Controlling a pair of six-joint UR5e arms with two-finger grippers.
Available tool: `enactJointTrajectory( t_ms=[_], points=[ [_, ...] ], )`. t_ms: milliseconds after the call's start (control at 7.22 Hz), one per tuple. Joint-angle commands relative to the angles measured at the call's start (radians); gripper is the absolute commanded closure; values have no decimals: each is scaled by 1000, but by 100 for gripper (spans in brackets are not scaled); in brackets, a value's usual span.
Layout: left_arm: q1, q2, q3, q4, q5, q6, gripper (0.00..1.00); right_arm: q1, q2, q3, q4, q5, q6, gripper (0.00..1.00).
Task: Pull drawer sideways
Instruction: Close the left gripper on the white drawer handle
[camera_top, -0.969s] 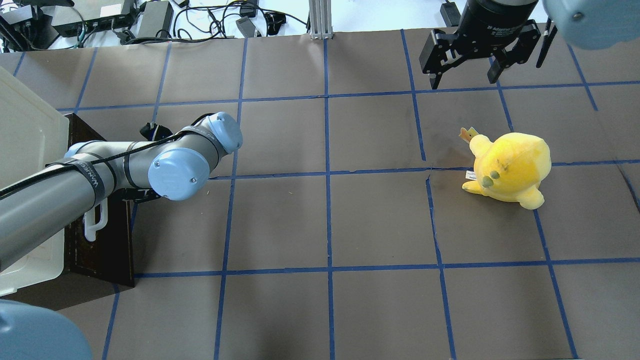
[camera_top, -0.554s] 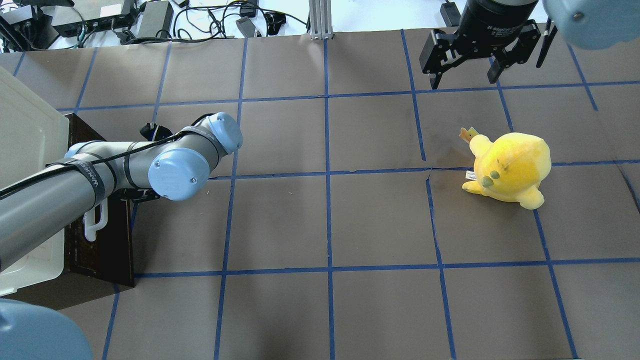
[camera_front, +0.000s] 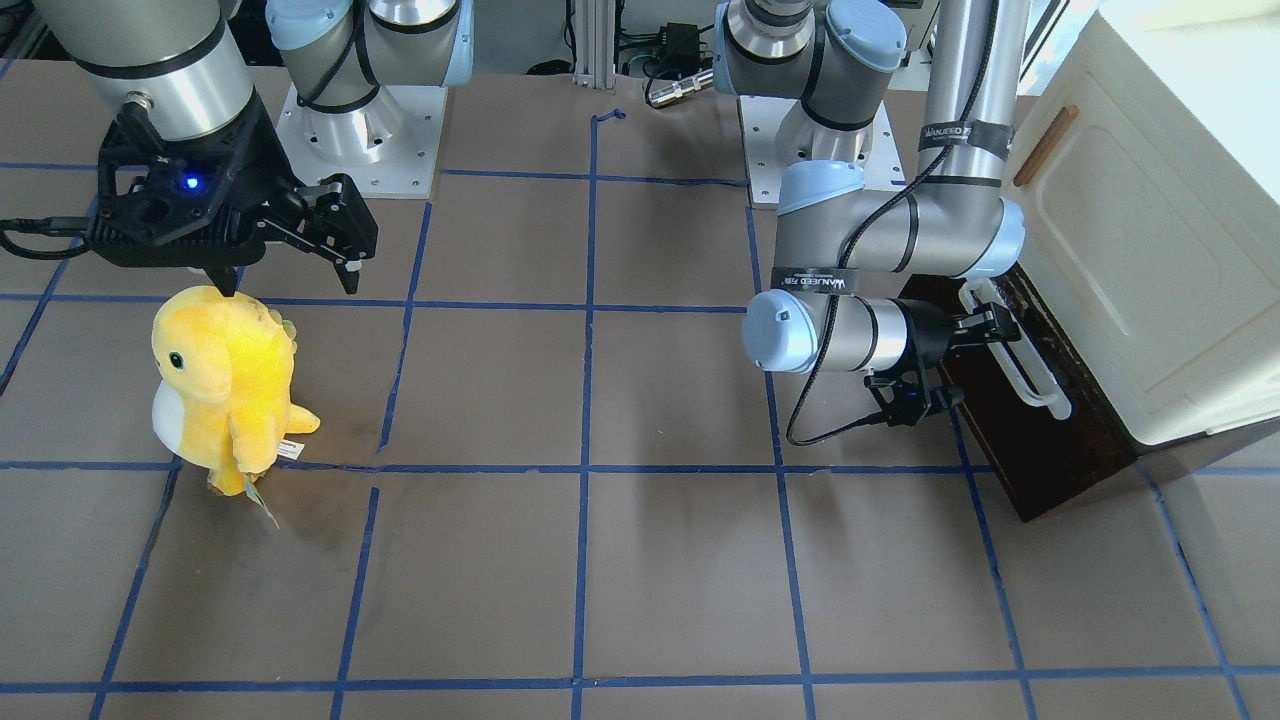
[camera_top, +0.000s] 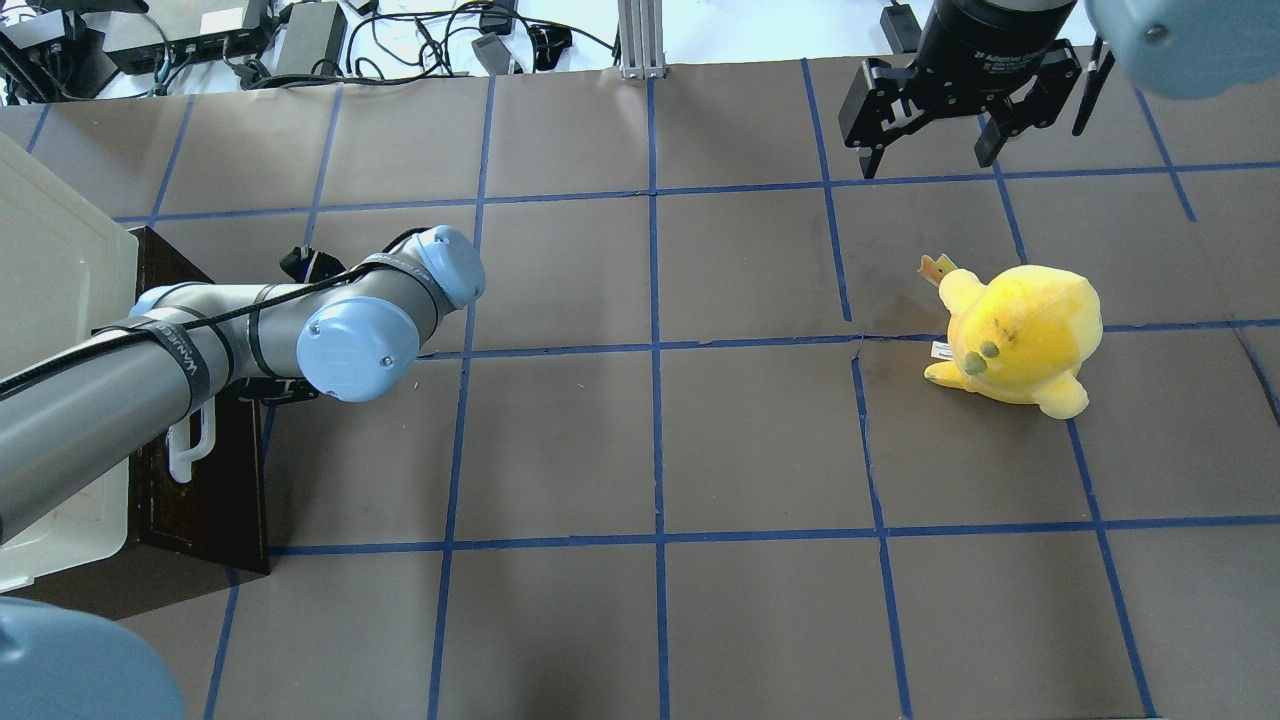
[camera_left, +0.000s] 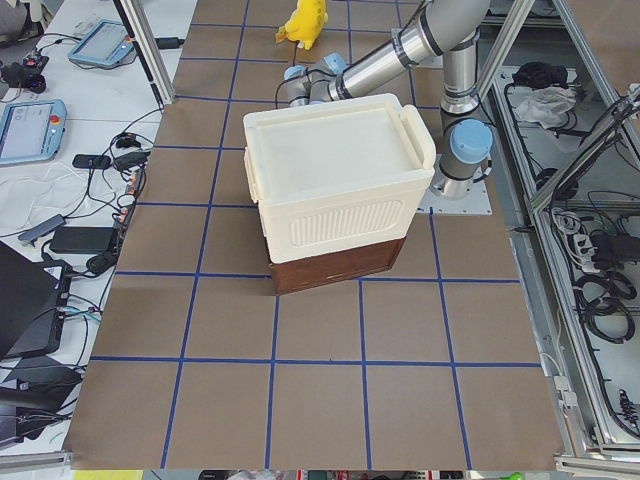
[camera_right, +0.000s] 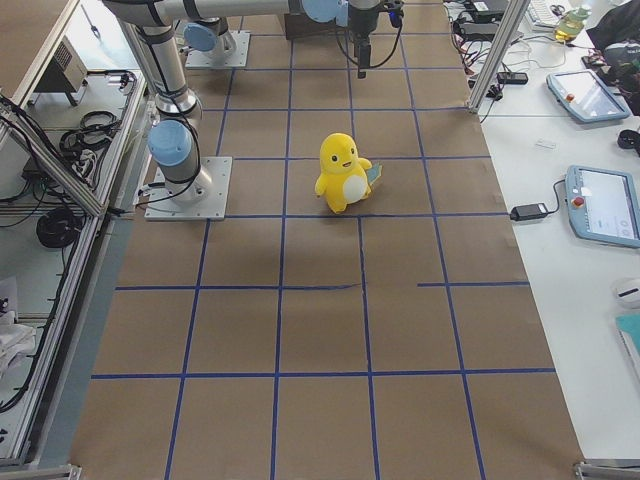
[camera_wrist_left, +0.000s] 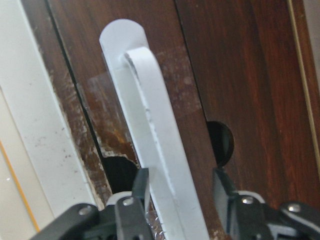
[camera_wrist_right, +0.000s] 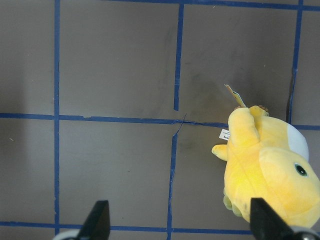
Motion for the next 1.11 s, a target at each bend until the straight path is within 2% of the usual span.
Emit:
enactJointTrajectory(
  t_ms=[0,831,969],
  points=[
    [0,0,1,0,0,0,57,0,0,0,0,0,0,0],
    [0,0,4,0,0,0,71,0,0,0,0,0,0,0],
    [0,0,5,0,0,0,77,0,0,0,0,0,0,0]
  ],
)
